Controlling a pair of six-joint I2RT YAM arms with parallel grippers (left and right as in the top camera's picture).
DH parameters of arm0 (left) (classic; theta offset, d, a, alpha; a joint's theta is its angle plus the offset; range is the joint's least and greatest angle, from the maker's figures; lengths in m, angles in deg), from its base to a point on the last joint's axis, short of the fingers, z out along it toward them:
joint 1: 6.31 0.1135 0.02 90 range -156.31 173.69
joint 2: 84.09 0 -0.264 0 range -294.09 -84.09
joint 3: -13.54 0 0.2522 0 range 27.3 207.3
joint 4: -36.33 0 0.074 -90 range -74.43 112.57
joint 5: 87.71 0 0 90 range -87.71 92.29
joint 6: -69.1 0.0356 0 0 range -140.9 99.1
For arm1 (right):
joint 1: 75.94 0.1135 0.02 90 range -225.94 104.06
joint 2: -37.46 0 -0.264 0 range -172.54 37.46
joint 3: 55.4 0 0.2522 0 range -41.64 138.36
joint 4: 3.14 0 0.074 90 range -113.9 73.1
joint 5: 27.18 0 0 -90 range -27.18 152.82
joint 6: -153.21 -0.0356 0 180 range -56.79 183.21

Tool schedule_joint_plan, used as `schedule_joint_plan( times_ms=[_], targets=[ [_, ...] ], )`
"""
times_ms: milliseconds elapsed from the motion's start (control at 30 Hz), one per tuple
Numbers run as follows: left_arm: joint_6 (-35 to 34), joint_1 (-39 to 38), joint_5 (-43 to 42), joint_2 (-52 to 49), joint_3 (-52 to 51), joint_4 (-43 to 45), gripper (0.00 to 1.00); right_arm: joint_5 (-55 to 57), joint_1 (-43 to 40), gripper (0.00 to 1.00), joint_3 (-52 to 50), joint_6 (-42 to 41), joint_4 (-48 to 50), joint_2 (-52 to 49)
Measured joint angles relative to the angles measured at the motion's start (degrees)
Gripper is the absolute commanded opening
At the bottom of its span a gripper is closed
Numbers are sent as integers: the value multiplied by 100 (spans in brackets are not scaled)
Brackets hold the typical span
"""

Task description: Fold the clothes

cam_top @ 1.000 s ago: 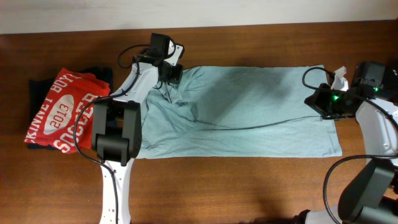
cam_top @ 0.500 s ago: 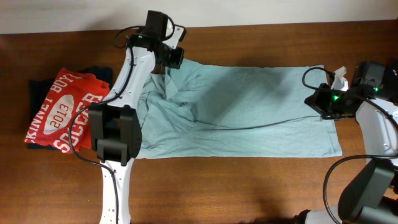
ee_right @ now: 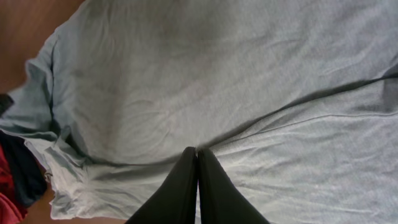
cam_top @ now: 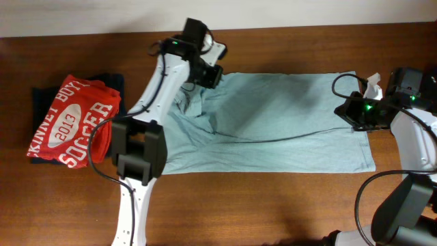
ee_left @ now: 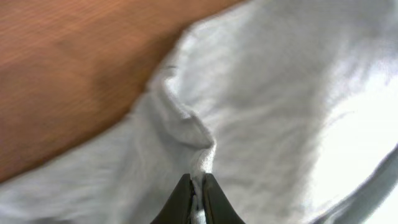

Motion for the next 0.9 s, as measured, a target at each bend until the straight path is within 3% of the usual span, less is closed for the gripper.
schedule_joint_plan(
  times_ms=[333,433,533,600,900],
  targets=[
    [109,-459,2,0,0,-437,9,0,0,8,-2,-2,4,0],
    [105,-485,4,0,0,-533,25,0,0,8,0,-2,4,0],
    [136,-490,26,0,0,-614,50,0,0,8,-2,0,7,0],
    [157,-490,138,0,0,-691,57,0,0,8,0,0,7,0],
    [173,-485,520,-2,170,-1394,62,0,0,11,0,-4,57,0]
  ],
)
